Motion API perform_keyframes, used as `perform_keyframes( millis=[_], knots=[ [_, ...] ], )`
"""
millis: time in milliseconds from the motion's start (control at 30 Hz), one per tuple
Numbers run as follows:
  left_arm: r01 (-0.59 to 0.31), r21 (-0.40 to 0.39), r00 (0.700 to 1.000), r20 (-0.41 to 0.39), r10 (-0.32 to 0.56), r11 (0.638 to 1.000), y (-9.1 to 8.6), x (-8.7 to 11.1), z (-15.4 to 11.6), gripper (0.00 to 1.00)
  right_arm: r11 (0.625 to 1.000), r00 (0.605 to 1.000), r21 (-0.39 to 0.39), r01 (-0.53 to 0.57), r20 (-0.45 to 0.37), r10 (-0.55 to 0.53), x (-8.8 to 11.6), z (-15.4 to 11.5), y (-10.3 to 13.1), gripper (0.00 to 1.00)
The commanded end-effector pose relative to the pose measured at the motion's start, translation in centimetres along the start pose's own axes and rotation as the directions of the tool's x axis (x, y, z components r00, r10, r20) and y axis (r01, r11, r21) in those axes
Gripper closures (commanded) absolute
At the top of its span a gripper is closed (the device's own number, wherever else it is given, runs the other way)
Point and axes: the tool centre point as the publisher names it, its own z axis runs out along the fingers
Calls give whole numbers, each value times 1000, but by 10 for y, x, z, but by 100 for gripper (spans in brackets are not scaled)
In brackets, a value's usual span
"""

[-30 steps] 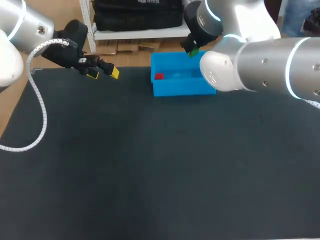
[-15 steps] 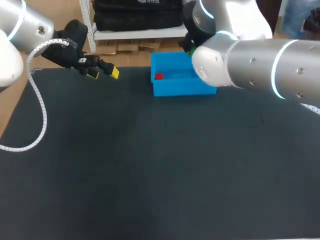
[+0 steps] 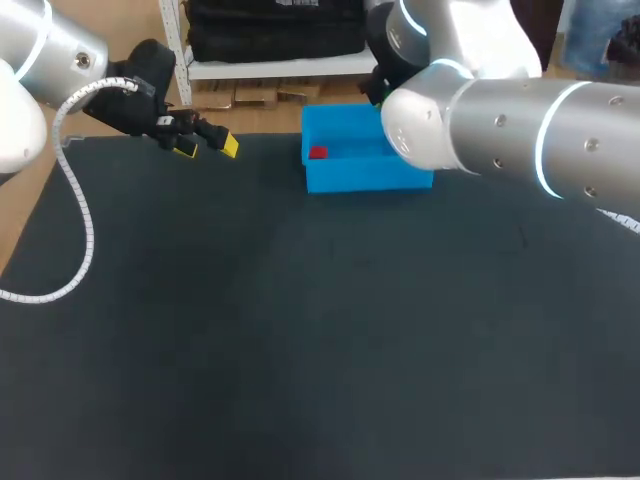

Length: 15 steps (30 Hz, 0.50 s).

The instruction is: Use the left arm to pick the red cube and place it into the blue plastic box first, then use the right arm to grasp the green cube and put it into the same blue plastic box after the first action is fully finished.

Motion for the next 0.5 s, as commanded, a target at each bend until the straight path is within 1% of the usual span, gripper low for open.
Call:
perform_keyframes(
  millis=[33, 500],
  knots=[
    [-2, 3, 1000, 4, 2, 1000, 0, 1, 0, 0, 1000, 1000, 3, -2, -3, 2, 1, -2, -1, 0],
    [-2, 3, 1000, 4, 2, 1000, 0, 1, 0, 0, 1000, 1000, 14, -4, -2, 4, -1, -6, 0, 0]
  ],
)
